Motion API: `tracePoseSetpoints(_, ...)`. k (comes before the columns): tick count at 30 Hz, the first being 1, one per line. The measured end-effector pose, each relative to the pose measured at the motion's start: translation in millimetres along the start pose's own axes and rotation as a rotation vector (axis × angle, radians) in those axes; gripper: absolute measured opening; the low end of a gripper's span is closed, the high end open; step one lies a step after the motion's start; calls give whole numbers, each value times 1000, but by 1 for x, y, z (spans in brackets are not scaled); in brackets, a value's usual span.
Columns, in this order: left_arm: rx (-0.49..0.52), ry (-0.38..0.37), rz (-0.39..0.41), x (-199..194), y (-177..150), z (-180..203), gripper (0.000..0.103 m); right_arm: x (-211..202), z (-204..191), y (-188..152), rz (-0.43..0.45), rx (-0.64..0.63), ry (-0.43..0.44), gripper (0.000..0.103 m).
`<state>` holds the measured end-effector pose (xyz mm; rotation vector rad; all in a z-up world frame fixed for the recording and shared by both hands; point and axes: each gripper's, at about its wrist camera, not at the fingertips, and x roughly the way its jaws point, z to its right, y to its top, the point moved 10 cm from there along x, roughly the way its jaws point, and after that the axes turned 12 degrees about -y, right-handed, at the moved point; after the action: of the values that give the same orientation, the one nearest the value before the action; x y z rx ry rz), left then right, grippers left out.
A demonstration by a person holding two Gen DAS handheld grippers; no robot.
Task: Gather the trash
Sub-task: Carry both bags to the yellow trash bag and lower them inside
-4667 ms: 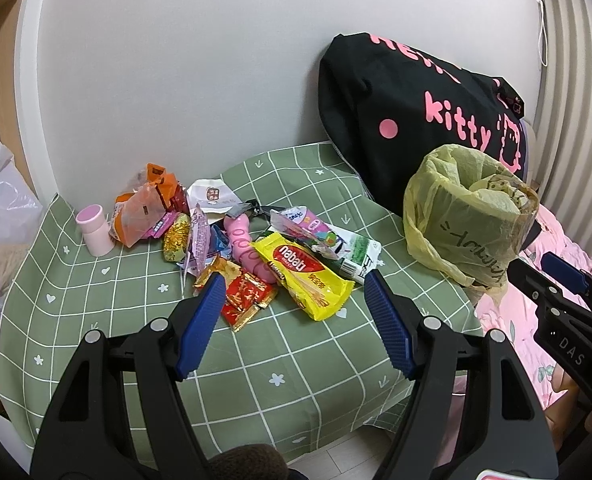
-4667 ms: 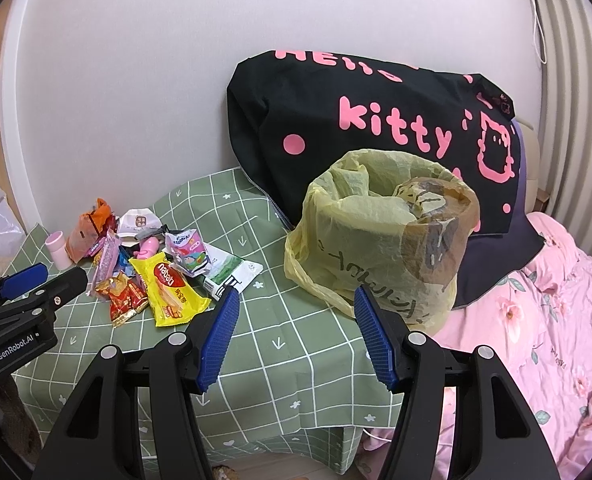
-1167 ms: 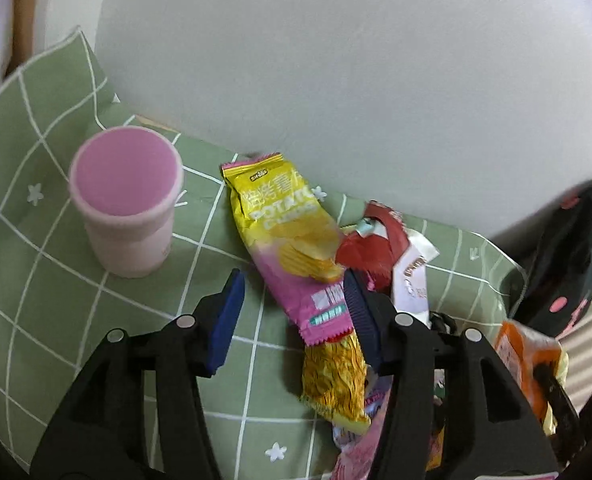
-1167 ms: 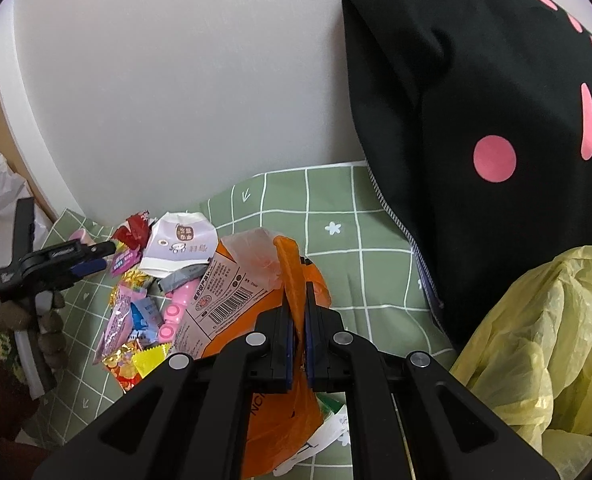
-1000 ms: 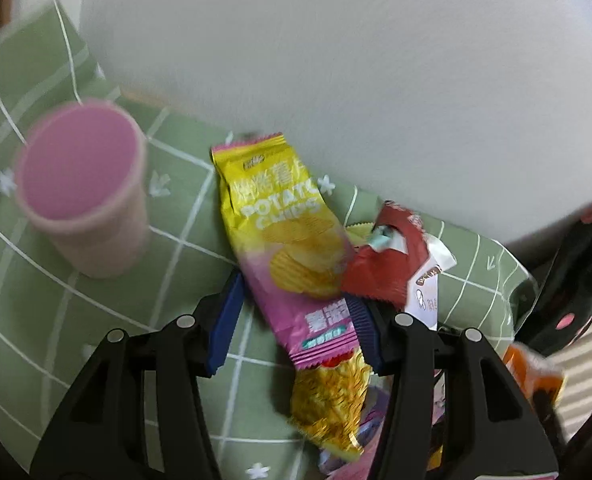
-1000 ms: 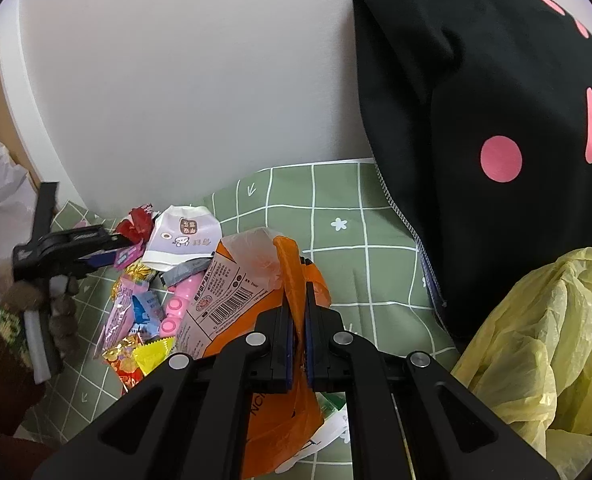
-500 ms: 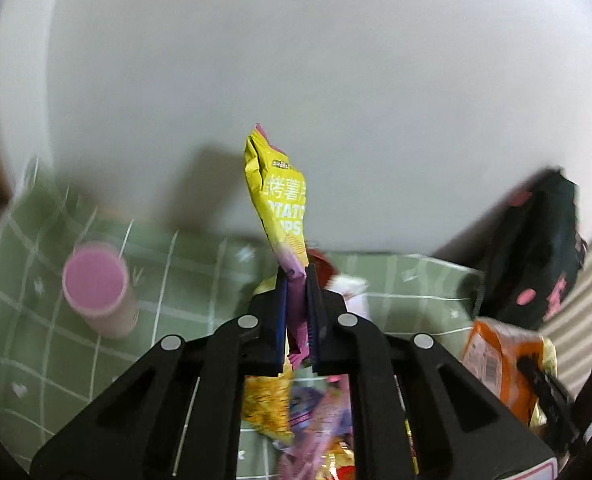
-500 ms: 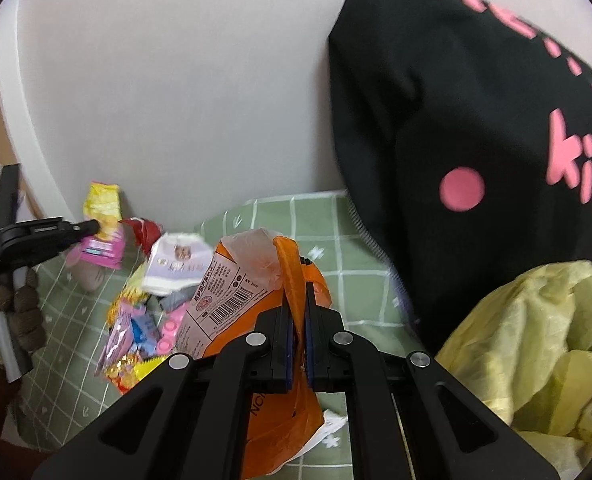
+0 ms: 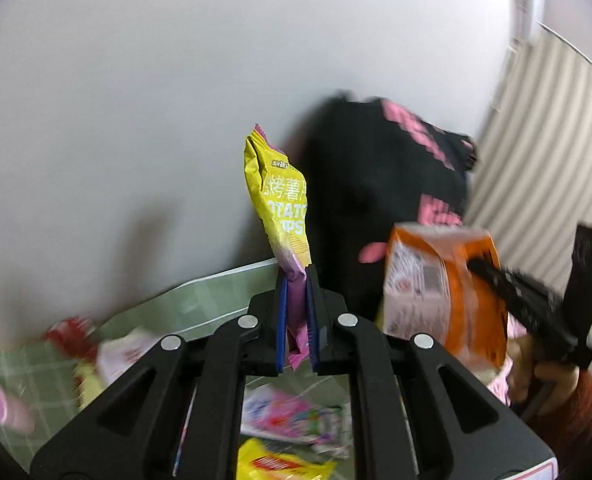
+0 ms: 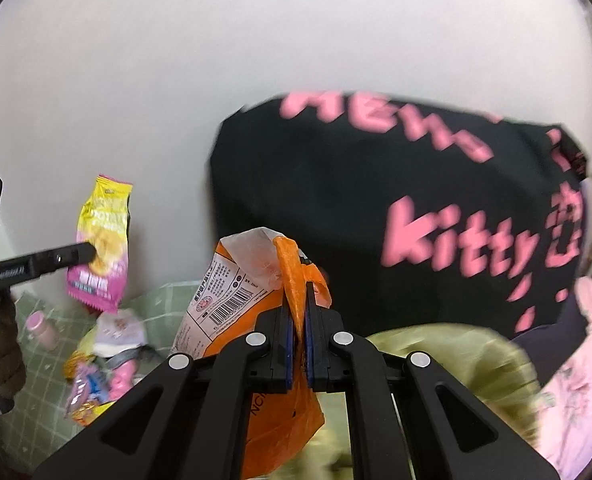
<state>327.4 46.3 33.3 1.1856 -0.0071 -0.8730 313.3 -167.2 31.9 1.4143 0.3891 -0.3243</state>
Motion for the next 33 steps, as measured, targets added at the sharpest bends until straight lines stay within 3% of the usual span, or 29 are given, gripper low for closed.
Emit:
tracePoseSetpoints(9, 119, -178, -114, 60, 8, 77, 8, -56, 121, 35, 128, 54, -263, 6)
tracePoseSetpoints(15, 147, -291, -186, 96, -3, 118, 8, -58, 178, 7, 75, 82, -389, 6)
tracePoseSetpoints(18, 171, -340, -246, 118, -14, 142, 8, -27, 173, -35, -29, 69, -376, 6)
tracePoseSetpoints(22, 201, -374, -341, 141, -35, 163, 8, 19, 144, -91, -191, 54, -285, 6)
tracePoseSetpoints(26, 235, -422, -476, 170, -69, 187, 8, 25, 132, -107, -214, 27, -251, 6)
tracePoseSetpoints(29, 316, -335, -546, 199, -95, 191, 8, 18, 150, -103, -207, 105, -236, 6)
tracePoseSetpoints(33, 346, -293, -643, 222, -133, 197, 7, 4, 163, -108, -201, 171, -223, 6)
